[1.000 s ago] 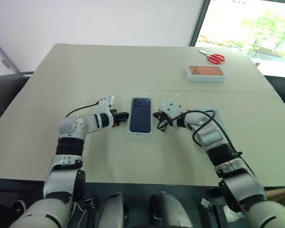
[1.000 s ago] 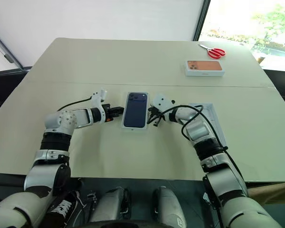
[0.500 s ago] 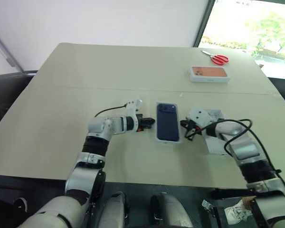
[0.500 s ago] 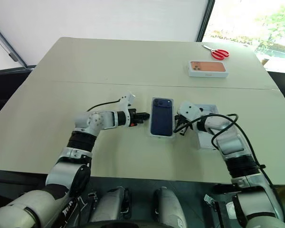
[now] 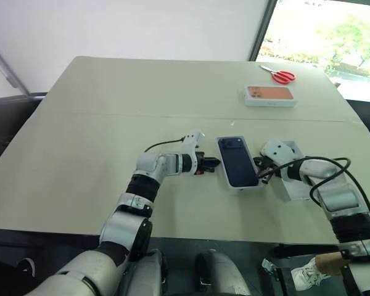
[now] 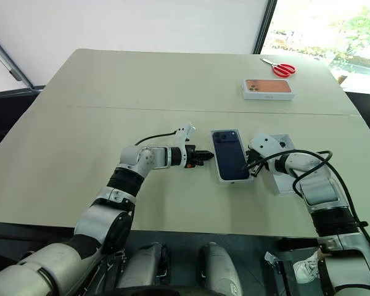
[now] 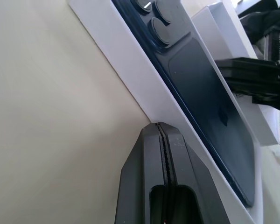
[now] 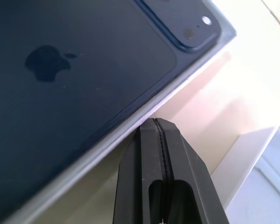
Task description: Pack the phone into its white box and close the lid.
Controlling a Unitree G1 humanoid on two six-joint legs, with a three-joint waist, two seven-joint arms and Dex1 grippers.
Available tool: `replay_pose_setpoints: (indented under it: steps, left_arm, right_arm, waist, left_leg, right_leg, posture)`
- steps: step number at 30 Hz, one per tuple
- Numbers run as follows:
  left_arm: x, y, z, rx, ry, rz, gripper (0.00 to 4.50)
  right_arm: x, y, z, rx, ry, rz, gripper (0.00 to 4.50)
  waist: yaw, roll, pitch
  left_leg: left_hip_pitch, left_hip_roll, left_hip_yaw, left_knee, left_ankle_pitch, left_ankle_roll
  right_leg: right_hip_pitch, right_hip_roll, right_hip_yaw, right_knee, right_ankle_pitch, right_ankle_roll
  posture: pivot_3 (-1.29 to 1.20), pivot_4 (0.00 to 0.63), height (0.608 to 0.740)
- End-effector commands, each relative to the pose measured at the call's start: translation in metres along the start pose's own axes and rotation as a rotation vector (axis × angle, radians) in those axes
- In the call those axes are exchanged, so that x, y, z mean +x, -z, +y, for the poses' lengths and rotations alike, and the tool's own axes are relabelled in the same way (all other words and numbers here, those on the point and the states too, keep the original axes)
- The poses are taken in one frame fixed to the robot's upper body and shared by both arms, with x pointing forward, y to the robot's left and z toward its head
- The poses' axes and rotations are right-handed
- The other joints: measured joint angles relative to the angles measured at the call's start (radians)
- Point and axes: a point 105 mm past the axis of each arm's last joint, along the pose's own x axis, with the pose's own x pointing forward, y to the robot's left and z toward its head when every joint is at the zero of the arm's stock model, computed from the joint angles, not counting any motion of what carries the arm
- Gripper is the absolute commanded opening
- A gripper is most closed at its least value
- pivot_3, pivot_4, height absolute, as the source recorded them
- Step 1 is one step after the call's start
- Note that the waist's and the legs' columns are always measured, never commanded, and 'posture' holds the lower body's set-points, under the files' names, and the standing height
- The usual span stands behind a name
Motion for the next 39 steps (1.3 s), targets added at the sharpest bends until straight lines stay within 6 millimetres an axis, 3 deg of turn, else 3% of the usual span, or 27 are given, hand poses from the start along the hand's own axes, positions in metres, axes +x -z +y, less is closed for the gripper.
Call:
replay_pose_setpoints:
  steps: [1,8,12,22,28,39]
  left_arm:
    - [0.004,-0.008,-0.012,0.049,0.036,-0.015,0.05]
    - [-0.002,-0.001,-0.008,0.062,0.024,-0.006,0.05]
    - [-0.012,-0.013,0.008,0.029,-0.033,-0.065,0.05]
    - [-0.013,-0.020,0.006,0.050,-0.016,-0.079,0.05]
    - [-0.015,-0.021,0.011,0.042,-0.038,-0.092,0.05]
    - [-0.022,-0.023,0.018,0.082,-0.062,-0.097,0.05]
  right_arm:
    - [0.006,-0.011,0.013,-0.021,-0.052,-0.043,0.00]
    - [0.010,-0.013,0.012,-0.050,-0.062,-0.039,0.00]
    - [0.009,-0.015,0.017,-0.074,-0.098,-0.041,0.00]
    - [0.008,-0.014,0.017,-0.085,-0.106,-0.030,0.00]
    - [0.007,-0.013,0.027,-0.054,-0.149,-0.031,0.00]
    - [0.009,-0.008,0.023,-0.084,-0.138,0.001,0.00]
  waist:
    - [-0.001,0.000,0.000]
    - [-0.010,0.000,0.000]
    - [-0.015,0.000,0.000]
    - [-0.024,0.000,0.000]
    - [-0.024,0.000,0.000]
    - [-0.026,0.000,0.000]
  left_leg:
    - [0.000,0.000,0.000,0.000,0.000,0.000]
    - [0.000,0.000,0.000,0.000,0.000,0.000]
    - [0.001,0.001,0.000,0.000,0.000,0.000]
    - [0.001,0.001,0.000,0.000,0.000,0.000]
    - [0.001,0.001,0.000,0.000,0.000,-0.001]
    - [0.001,0.001,0.000,0.000,0.000,-0.001]
  right_leg:
    - [0.000,0.000,0.000,0.000,0.000,0.000]
    - [0.000,0.000,0.000,0.000,0.000,0.000]
    - [0.000,0.000,0.000,0.000,0.000,0.000]
    - [0.000,0.001,0.000,0.001,0.000,0.000]
    - [0.000,0.001,0.000,0.001,0.000,0.000]
    - [0.000,0.001,0.000,0.001,0.000,0.000]
  posture:
    - [0.00,0.150,0.740]
    - [0.00,0.150,0.740]
    - [0.00,0.150,0.740]
    - [0.00,0.150,0.740]
    - [0.00,0.150,0.740]
    - [0.00,0.150,0.740]
